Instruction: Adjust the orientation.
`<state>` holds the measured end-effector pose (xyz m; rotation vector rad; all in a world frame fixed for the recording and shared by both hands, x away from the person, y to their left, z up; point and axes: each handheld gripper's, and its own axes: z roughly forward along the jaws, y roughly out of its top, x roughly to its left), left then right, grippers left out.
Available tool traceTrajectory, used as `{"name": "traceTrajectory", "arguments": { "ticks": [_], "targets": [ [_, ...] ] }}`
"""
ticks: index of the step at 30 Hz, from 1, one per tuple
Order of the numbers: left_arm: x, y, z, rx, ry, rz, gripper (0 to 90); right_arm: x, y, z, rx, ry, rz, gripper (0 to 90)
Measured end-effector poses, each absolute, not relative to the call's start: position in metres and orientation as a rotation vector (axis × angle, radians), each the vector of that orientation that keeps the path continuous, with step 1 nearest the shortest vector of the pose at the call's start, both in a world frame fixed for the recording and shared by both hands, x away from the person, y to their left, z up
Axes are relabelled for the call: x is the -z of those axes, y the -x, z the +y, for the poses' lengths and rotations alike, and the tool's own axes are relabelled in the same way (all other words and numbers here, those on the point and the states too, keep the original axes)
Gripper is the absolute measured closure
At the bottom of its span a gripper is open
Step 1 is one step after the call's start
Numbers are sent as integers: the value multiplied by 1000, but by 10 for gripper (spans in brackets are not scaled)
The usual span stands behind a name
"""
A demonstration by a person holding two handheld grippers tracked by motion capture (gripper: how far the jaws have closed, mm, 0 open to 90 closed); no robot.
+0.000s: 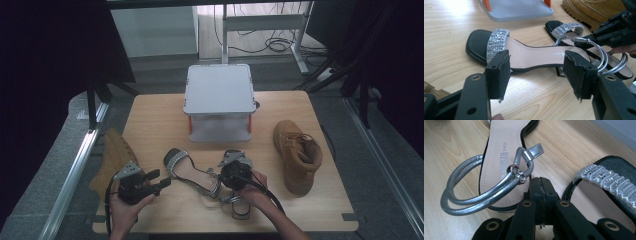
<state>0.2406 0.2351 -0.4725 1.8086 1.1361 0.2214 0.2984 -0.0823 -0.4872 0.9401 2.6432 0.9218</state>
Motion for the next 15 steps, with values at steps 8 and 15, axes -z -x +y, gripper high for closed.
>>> {"name": "traceTrajectory", "arguments": {
  "ticks": [8,15],
  "targets": [
    [470,-241,241,-196,-1774,1134,388,484,-290,-77,-932,-902,2668,899],
    [470,-241,249,-206,-1751,1154,388,482,-276,-68,-948,-860,2686,899]
  ]
}}
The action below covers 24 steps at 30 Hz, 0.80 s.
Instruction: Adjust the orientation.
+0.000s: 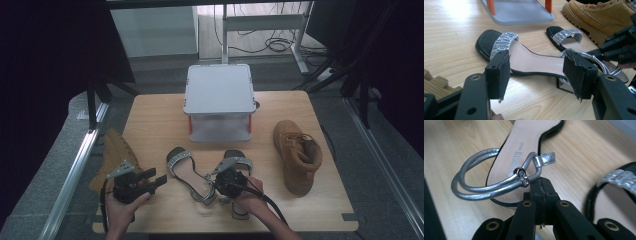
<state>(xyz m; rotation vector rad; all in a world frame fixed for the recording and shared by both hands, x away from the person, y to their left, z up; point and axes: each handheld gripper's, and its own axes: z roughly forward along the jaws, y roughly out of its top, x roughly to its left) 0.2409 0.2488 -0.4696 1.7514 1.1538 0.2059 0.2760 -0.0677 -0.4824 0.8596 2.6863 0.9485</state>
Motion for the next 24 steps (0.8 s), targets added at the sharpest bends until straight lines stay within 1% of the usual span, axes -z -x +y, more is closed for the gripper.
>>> {"name": "traceTrajectory", "arguments": {
  "ticks": [24],
  "targets": [
    [470,-241,257,-210,-1735,1168,388,479,-245,-34,-922,-698,2741,899]
  ]
}}
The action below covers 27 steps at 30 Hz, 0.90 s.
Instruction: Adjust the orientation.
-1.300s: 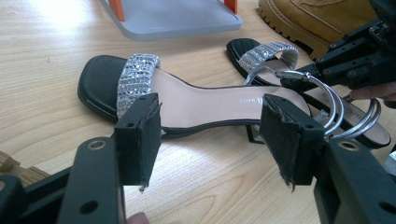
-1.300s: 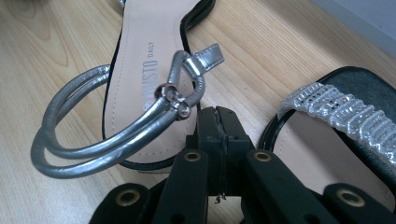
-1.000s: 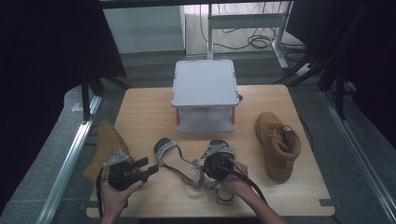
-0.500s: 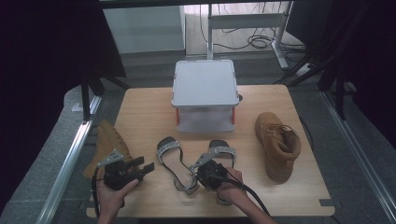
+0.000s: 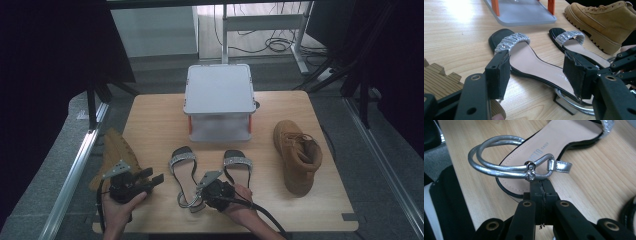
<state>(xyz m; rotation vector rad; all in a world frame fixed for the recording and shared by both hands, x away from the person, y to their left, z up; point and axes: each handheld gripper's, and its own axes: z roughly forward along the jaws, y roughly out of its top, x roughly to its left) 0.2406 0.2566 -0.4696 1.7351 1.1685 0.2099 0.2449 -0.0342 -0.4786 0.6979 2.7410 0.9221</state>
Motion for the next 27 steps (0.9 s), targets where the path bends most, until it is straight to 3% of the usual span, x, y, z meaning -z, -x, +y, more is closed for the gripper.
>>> {"name": "traceTrajectory", "arguments": {
  "ticks": [27],
  "targets": [
    [468,-240,265,-215,-1713,1180,387,485,-233,0,-1083,-674,2801,899]
  ]
}}
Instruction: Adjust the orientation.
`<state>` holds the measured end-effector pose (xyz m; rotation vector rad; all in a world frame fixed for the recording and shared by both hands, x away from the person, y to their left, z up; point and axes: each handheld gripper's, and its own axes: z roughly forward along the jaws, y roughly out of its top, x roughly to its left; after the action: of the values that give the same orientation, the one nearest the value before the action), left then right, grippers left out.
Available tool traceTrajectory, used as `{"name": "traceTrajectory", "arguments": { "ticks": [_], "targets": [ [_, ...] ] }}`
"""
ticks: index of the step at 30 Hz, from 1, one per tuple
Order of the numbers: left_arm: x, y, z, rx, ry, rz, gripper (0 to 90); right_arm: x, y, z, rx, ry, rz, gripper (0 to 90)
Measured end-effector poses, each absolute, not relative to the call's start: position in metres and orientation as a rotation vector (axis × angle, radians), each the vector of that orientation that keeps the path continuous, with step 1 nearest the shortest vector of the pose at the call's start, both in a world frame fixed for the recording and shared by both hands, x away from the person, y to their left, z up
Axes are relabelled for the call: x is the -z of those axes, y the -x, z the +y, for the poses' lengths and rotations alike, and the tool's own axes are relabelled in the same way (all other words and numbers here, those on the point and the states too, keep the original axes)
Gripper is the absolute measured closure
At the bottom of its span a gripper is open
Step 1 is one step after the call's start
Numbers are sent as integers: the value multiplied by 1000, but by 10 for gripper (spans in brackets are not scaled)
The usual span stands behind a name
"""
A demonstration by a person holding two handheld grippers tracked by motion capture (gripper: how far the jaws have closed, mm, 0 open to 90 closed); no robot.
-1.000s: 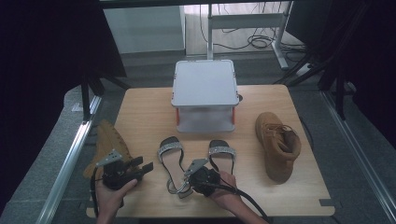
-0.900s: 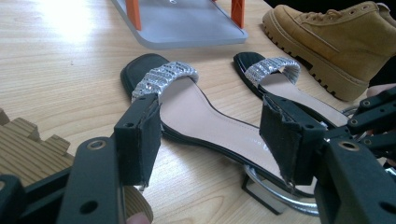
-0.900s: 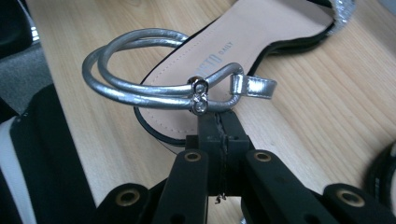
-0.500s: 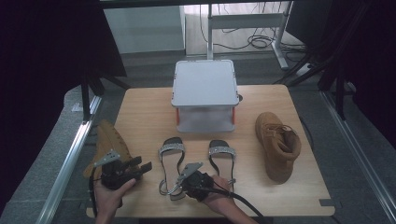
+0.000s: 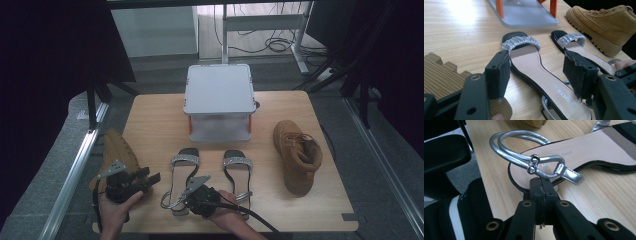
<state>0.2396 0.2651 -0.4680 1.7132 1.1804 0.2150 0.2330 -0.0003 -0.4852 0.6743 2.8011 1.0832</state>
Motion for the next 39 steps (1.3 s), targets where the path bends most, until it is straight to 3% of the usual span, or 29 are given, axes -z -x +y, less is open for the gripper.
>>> {"name": "traceTrajectory", "arguments": {
  "ticks": [39],
  "targets": [
    [462,-239,290,-240,-1640,1211,386,503,-235,34,-1359,-643,2757,898]
  ]
}}
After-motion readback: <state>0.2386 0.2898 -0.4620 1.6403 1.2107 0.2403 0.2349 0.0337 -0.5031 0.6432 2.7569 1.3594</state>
